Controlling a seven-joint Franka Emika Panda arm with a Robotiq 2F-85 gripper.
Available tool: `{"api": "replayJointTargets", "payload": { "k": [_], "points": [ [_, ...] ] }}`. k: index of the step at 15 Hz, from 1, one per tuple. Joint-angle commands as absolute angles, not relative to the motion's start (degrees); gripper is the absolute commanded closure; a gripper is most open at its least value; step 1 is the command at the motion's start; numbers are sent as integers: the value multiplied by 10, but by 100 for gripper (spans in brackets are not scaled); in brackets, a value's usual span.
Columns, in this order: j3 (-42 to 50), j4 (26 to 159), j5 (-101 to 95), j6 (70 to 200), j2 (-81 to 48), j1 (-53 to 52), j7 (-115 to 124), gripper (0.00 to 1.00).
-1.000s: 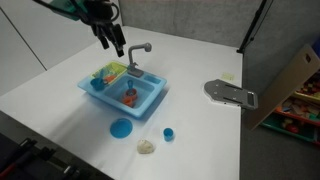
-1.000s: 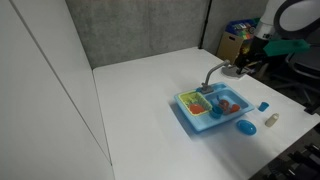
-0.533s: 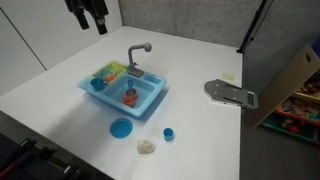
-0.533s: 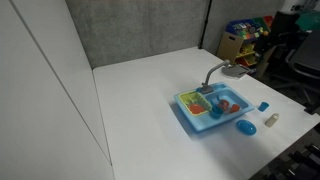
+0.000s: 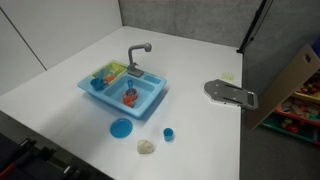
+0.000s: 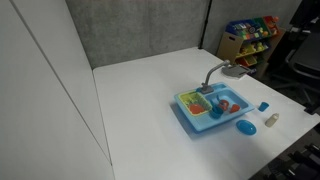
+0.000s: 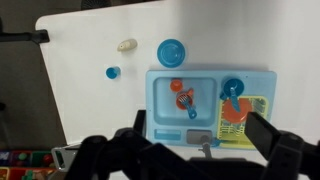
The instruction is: Put the blue brush in the orange cup with a handle in the sink
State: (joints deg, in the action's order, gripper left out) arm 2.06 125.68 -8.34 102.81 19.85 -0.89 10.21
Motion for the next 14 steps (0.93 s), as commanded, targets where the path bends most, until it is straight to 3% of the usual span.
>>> {"api": "replayJointTargets", "payload": {
  "k": [1, 14],
  "points": [
    [19, 1252, -51, 1002, 222, -7, 39, 0],
    [15, 1259, -15, 986, 235, -3, -5, 0]
  ]
}}
